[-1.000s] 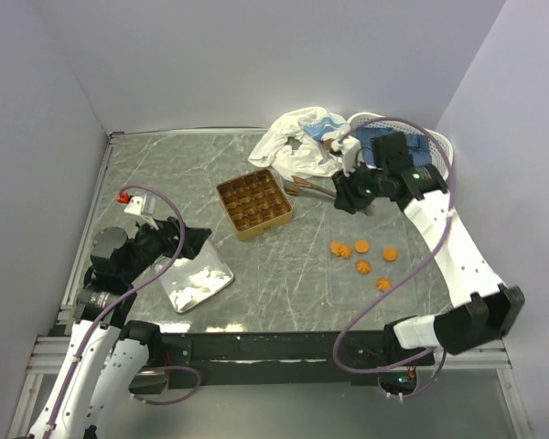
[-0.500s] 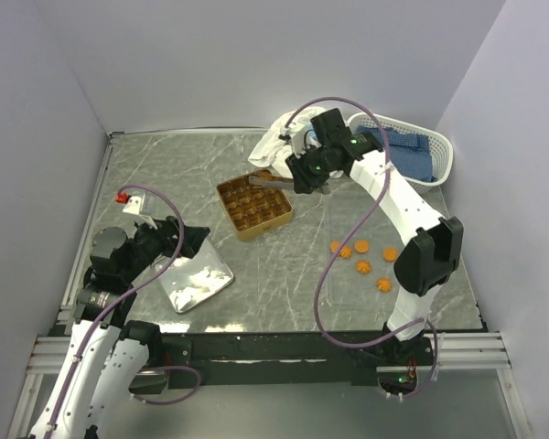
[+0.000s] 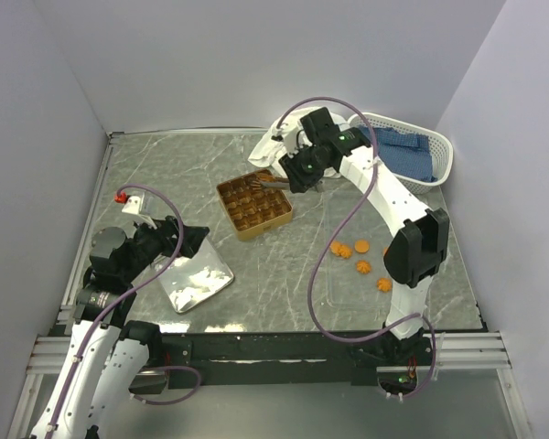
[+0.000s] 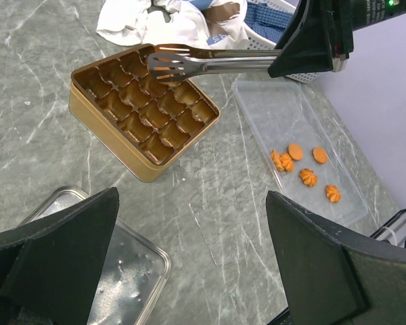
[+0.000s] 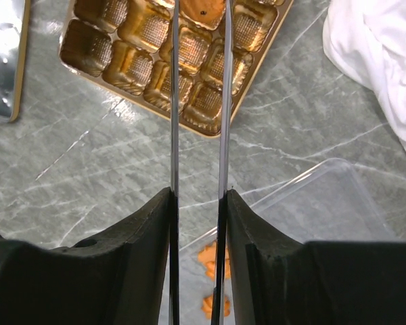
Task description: Pack the cookies
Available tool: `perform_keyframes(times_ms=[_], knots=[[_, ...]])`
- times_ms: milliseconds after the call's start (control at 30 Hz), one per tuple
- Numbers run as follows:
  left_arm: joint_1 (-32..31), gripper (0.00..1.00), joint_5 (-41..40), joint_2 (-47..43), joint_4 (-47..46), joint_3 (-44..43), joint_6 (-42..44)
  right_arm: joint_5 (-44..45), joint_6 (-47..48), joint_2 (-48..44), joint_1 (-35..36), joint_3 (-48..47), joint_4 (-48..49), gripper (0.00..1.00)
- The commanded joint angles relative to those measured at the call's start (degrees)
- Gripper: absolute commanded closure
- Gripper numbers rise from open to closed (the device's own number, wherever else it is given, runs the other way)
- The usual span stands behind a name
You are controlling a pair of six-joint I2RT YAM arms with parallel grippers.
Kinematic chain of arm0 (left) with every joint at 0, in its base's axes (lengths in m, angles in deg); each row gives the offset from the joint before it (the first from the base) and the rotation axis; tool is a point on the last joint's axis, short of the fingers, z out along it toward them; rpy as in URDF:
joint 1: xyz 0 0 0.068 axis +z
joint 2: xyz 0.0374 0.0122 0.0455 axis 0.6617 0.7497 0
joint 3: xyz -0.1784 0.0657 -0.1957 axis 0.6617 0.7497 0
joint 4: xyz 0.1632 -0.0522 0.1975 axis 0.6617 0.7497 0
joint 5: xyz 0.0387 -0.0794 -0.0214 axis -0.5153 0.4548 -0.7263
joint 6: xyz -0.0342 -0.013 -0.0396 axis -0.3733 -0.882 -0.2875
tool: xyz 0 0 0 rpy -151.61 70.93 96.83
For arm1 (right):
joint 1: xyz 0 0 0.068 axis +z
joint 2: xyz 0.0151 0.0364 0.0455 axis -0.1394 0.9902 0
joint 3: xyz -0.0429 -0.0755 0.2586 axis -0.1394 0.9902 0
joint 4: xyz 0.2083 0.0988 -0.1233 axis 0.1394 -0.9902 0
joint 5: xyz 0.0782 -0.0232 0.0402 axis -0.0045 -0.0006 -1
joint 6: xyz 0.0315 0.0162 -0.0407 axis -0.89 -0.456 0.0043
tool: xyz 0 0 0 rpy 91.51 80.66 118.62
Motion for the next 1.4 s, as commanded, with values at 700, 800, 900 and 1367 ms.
perform_keyframes(times_ms=[700,800,900,1367], knots=[[0.49,0.03,0.92,-1.22,-2.17,0.15,0.76,1.92,-0.67,2.98,1.37,-3.81,0.00,0.48],[0.49,0.03,0.92,-1.22,-2.17,0.15,0.76,1.84,-0.58,2.80,1.37,-3.99,-0.17,0.48],[0.49,0.04,1.01,-1.22,-2.17,0.15,0.67,1.66,-0.85,2.01,1.37,-3.82,-0.26,0.48],[0.49,0.04,0.74,-1.66,-2.17,0.15,0.67,2.19,-0.76,-13.54,0.75,9.18,2.02,0.48]])
